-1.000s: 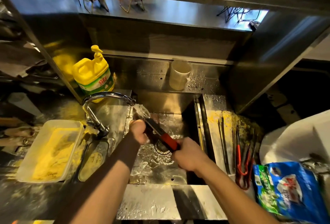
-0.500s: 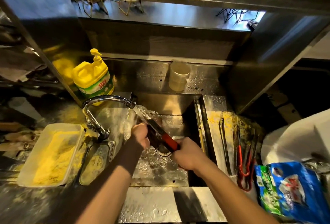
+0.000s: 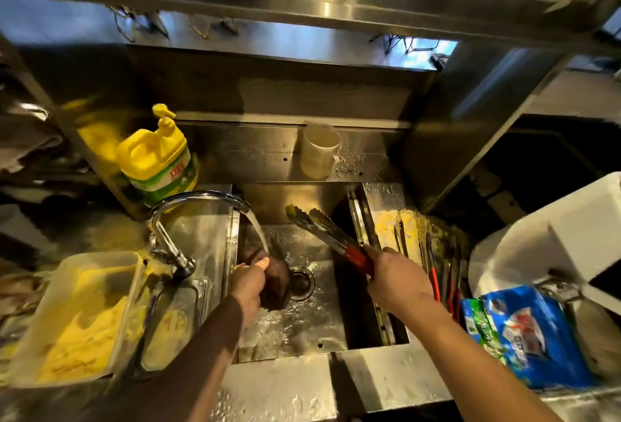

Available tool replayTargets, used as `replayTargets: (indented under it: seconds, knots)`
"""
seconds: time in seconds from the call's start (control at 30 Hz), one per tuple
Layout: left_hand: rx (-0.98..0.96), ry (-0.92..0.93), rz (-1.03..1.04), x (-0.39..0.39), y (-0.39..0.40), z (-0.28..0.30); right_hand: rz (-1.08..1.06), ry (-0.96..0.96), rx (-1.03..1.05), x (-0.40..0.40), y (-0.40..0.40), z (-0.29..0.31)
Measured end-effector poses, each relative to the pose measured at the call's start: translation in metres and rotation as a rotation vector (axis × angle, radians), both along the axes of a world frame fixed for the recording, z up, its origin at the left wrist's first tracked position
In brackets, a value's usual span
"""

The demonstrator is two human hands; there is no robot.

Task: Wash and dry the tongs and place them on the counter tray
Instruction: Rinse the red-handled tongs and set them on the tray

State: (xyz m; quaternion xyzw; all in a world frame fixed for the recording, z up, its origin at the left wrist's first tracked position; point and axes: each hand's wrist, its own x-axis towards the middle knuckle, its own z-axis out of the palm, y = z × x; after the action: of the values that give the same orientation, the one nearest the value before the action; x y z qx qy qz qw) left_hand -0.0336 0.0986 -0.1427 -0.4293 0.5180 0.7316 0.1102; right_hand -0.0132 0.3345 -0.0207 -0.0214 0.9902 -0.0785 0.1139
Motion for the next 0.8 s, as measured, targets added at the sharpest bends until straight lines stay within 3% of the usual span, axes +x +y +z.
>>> replayTargets:
  seconds: [0.13,0.43,0.8]
  knots:
    - [-0.027,0.010,-0.144,0.009,0.007,0.011,-0.046,0.006,0.026,0.012,-0.005,-0.001]
    - [0.020,0.141,-0.254,0.002,0.048,0.053,-0.240,-0.050,-0.334,0.034,0.023,0.019]
    - [0.081,0.274,-0.527,0.023,0.226,0.106,-0.462,0.141,-0.557,0.107,0.150,0.071]
